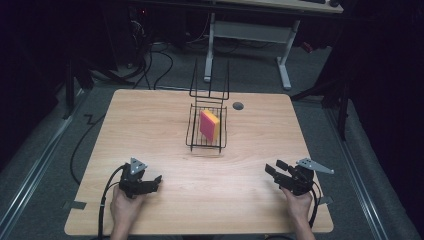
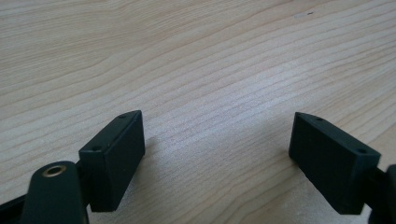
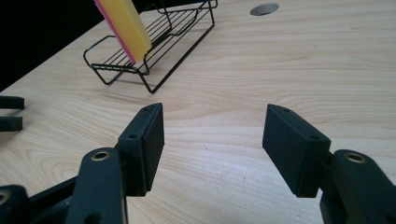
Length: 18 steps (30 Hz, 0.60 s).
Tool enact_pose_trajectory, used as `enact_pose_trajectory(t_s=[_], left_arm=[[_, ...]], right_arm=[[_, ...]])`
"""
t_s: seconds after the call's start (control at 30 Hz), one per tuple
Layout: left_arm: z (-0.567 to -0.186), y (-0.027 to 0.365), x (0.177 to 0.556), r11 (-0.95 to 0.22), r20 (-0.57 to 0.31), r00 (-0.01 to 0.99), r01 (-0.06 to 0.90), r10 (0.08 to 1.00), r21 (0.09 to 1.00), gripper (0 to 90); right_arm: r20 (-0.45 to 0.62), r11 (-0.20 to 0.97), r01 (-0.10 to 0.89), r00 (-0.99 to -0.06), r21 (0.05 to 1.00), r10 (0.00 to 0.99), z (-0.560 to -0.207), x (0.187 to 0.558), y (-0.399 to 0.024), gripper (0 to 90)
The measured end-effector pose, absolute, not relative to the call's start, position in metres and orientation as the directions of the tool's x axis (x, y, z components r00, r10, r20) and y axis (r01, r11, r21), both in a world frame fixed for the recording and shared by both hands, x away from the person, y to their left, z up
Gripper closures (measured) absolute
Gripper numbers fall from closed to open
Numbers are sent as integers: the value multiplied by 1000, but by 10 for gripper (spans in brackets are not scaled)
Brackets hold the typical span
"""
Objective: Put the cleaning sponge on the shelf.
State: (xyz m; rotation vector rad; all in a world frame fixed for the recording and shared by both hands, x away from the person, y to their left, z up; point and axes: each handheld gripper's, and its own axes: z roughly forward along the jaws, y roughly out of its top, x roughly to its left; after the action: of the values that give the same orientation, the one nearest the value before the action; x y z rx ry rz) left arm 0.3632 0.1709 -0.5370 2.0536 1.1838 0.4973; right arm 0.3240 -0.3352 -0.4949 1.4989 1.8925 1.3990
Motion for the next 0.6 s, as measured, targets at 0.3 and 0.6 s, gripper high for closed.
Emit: enact_pose_trajectory(t_s=[0.3, 0.6], left_arm=[[-537, 171, 363, -333, -17, 507, 591, 862, 735, 190], [-537, 171, 363, -333, -17, 508, 591, 861, 735, 190]], right_arm=[[273, -19, 567, -366, 823, 890, -508, 325, -331, 393], [251, 9, 598, -350, 802, 902, -519, 327, -330, 392]])
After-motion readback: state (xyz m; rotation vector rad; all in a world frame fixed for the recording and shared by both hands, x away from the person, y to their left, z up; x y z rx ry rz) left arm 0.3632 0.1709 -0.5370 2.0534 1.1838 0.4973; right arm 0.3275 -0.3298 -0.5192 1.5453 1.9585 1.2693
